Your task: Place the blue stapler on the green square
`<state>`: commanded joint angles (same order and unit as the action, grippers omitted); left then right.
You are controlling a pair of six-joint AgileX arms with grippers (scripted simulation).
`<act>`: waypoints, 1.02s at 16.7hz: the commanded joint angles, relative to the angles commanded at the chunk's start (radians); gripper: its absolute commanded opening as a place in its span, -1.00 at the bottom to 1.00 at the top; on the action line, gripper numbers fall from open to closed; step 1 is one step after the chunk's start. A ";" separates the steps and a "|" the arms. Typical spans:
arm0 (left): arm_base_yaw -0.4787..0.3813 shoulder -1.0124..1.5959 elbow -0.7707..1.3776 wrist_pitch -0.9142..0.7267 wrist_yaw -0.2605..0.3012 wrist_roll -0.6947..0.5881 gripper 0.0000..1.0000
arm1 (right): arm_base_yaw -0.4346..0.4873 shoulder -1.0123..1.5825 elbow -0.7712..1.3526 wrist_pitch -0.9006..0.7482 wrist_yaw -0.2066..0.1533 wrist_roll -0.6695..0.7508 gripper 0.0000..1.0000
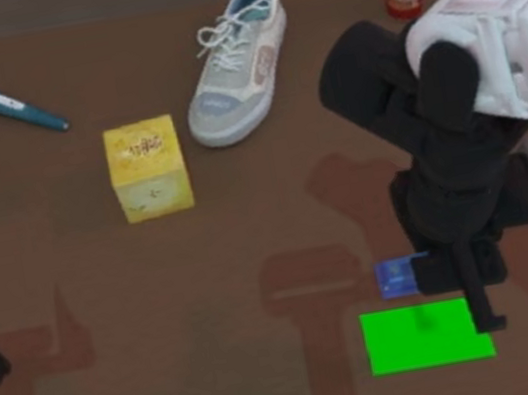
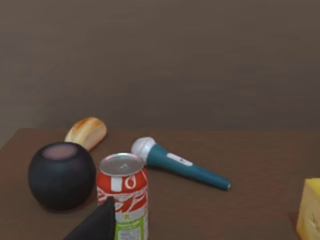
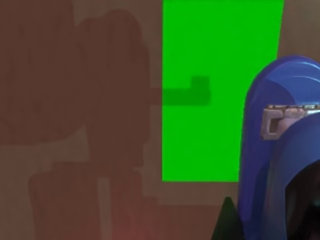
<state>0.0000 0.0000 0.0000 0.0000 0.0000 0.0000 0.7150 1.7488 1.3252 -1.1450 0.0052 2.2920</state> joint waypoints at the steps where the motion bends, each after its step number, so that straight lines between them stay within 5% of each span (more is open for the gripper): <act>1: 0.000 0.000 0.000 0.000 0.000 0.000 1.00 | -0.005 0.004 0.003 0.002 0.002 0.000 -1.00; 12: 0.000 0.000 0.000 0.000 0.000 0.000 1.00 | 0.001 0.135 -0.229 0.369 0.000 0.004 -1.00; 17: 0.000 0.000 0.000 0.000 0.000 0.000 1.00 | 0.002 0.144 -0.243 0.387 0.001 0.004 -1.00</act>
<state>0.0000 0.0000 0.0000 0.0000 0.0000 0.0000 0.7168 1.8929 1.0819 -0.7575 0.0058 2.2960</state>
